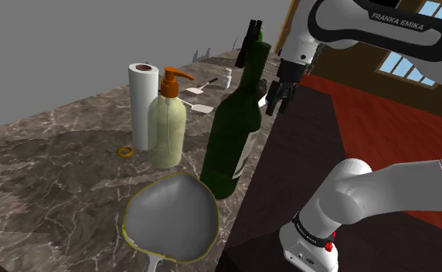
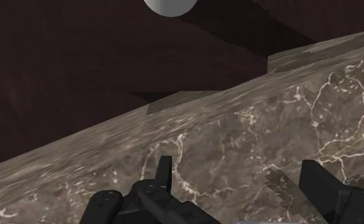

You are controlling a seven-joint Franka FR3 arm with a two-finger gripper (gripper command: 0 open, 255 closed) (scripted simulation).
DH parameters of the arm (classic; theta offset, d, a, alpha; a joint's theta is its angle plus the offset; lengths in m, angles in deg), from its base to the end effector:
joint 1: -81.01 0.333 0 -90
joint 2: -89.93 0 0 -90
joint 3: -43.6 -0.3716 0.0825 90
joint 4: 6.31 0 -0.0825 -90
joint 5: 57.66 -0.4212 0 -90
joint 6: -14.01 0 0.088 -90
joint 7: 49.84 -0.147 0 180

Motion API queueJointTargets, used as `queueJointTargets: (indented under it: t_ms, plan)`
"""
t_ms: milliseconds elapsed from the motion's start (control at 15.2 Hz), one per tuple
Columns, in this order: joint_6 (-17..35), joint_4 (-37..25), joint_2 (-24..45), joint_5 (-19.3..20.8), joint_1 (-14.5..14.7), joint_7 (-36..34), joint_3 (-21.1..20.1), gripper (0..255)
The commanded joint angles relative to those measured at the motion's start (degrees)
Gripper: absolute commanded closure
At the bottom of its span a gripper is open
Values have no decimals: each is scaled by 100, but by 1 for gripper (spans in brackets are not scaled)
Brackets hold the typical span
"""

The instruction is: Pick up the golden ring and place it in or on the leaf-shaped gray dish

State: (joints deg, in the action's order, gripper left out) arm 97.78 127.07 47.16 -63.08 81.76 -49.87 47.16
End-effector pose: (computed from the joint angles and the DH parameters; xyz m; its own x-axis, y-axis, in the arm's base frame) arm 0.3004 -0.0057 0.5842 0.9927 -0.0176 -0.1191 -0.0339 -0.9901 -0.1363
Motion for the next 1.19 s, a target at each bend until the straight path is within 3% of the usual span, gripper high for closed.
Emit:
queueJointTargets:
  t_ms: [0,594,1122]
  plan:
    - [0,0,0,0,0,0,0,0]
    - [707,-172,517,-695,287,-1515,-1265,0]
    - [1361,-852,1533,-888,394,-2872,-2359,0]
